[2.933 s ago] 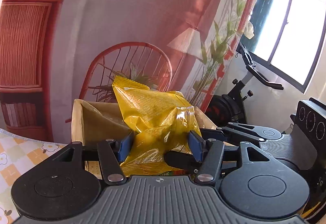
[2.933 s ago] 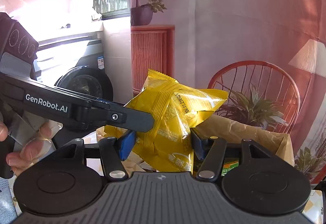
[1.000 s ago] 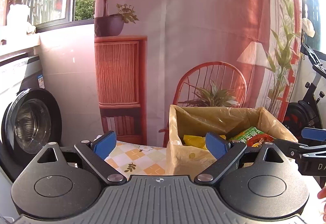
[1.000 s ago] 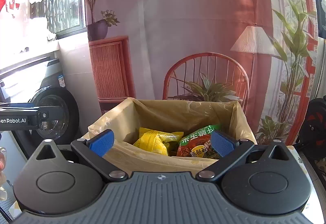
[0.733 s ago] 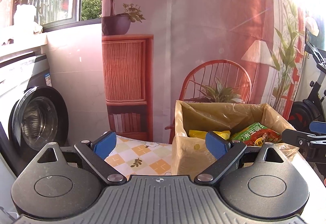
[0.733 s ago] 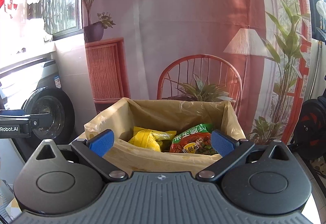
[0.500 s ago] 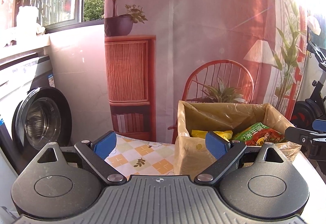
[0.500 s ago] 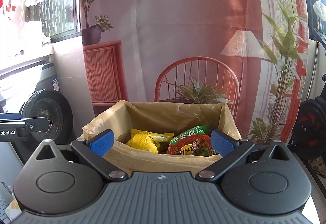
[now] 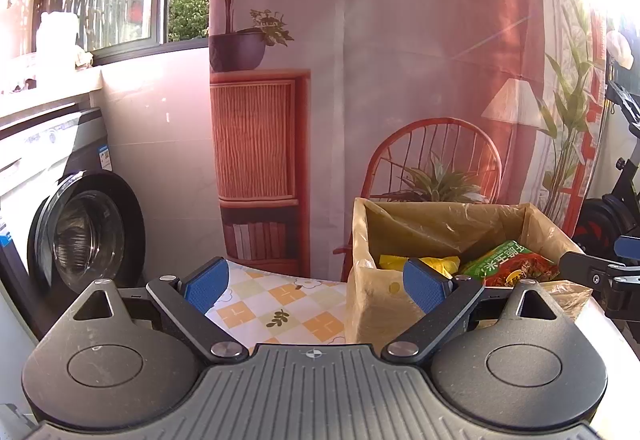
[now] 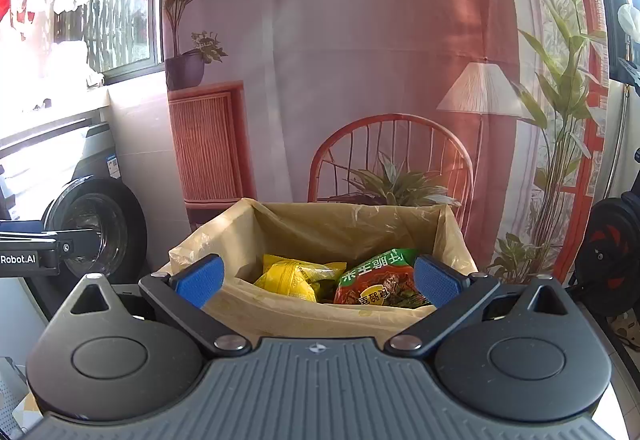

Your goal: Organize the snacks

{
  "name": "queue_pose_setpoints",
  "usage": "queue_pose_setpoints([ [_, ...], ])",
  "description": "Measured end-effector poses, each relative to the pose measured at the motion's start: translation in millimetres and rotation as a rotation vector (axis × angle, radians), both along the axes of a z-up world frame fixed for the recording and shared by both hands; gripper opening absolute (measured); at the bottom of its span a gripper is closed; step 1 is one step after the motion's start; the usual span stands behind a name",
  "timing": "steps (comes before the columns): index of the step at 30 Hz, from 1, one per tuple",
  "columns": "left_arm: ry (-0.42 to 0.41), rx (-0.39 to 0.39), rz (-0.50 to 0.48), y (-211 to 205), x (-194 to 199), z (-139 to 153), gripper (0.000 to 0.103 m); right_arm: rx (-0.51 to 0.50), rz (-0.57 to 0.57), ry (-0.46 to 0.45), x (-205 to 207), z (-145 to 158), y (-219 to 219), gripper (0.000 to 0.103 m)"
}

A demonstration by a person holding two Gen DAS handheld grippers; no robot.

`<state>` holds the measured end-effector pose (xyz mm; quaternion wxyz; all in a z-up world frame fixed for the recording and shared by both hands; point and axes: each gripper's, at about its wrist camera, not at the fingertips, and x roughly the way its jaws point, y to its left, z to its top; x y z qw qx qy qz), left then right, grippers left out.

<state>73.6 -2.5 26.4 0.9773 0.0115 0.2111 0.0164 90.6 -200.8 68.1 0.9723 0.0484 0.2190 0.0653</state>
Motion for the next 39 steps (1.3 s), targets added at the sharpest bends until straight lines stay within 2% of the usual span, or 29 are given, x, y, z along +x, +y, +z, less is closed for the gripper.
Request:
queue_pose_setpoints([
  [39,-0.014,-0.009,0.014,3.5,-4.1,8.5,0.095,0.006,-0.009,0.005,-2.6,2.1,-0.1,0.103],
])
